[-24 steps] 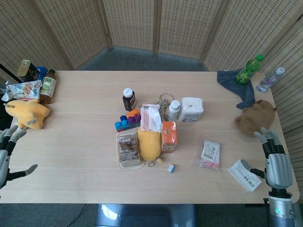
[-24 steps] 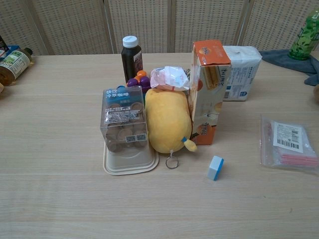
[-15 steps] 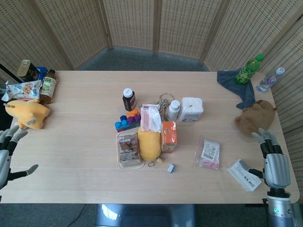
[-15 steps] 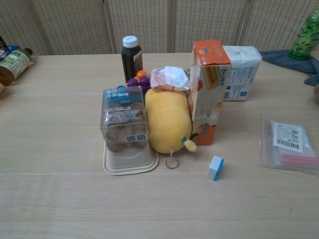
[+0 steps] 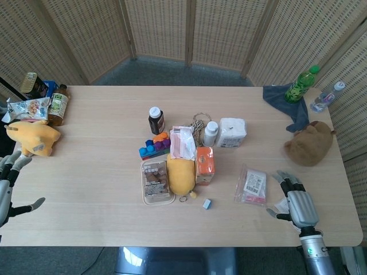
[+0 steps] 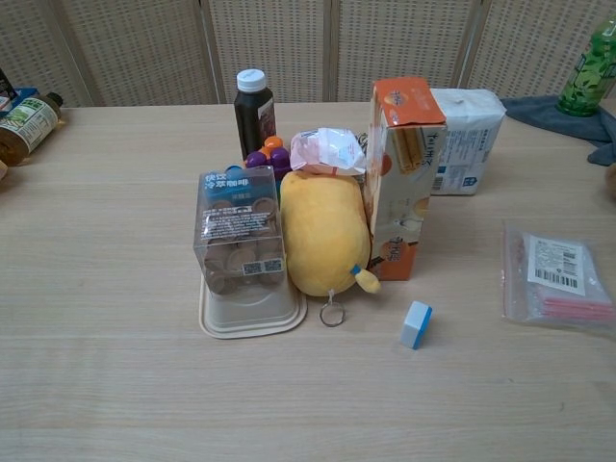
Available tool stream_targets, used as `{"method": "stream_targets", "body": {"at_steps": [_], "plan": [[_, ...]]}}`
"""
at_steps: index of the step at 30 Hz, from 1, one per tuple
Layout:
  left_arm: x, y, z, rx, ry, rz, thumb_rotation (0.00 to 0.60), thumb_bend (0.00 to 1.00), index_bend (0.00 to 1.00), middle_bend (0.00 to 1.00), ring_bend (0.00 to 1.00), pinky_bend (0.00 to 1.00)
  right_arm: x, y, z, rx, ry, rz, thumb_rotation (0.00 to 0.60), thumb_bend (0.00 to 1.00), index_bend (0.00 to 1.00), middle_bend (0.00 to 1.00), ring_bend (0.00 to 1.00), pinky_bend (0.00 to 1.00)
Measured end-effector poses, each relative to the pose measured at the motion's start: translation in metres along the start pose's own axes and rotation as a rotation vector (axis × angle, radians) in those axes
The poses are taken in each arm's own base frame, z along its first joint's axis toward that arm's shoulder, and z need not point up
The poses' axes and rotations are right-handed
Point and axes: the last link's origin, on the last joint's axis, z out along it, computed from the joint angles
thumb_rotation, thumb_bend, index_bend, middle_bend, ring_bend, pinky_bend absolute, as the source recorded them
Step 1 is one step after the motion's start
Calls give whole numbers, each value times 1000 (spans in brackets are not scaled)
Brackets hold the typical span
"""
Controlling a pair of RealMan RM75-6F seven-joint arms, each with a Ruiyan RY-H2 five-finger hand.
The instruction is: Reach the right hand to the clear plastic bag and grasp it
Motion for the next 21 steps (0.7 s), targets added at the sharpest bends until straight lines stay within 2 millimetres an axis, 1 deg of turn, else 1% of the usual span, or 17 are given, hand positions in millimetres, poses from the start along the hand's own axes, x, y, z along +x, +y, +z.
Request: {"method": "stream_targets", "body": {"at_steps": [5, 12, 17, 21], "plan": [[1, 0, 0, 0, 2, -3, 600, 0, 169, 0, 0, 0, -12, -4, 12, -10, -61, -35, 600, 18, 4, 0, 0, 0], [3, -1, 0, -1, 9, -7, 600, 0, 169, 0, 0, 0, -22, -16, 32, -7, -111, -118, 600, 19, 0, 0, 0, 0], [4, -1, 0, 3, 10, -8, 600, 0, 169, 0, 0, 0, -34, -27, 43, -14, -150, -142, 600, 18, 0, 0, 0, 0], [4, -2, 1, 2, 12, -9, 600, 0, 169, 0, 0, 0, -41, -29, 50, -17, -162, -157, 600, 20, 0, 0, 0, 0]]}}
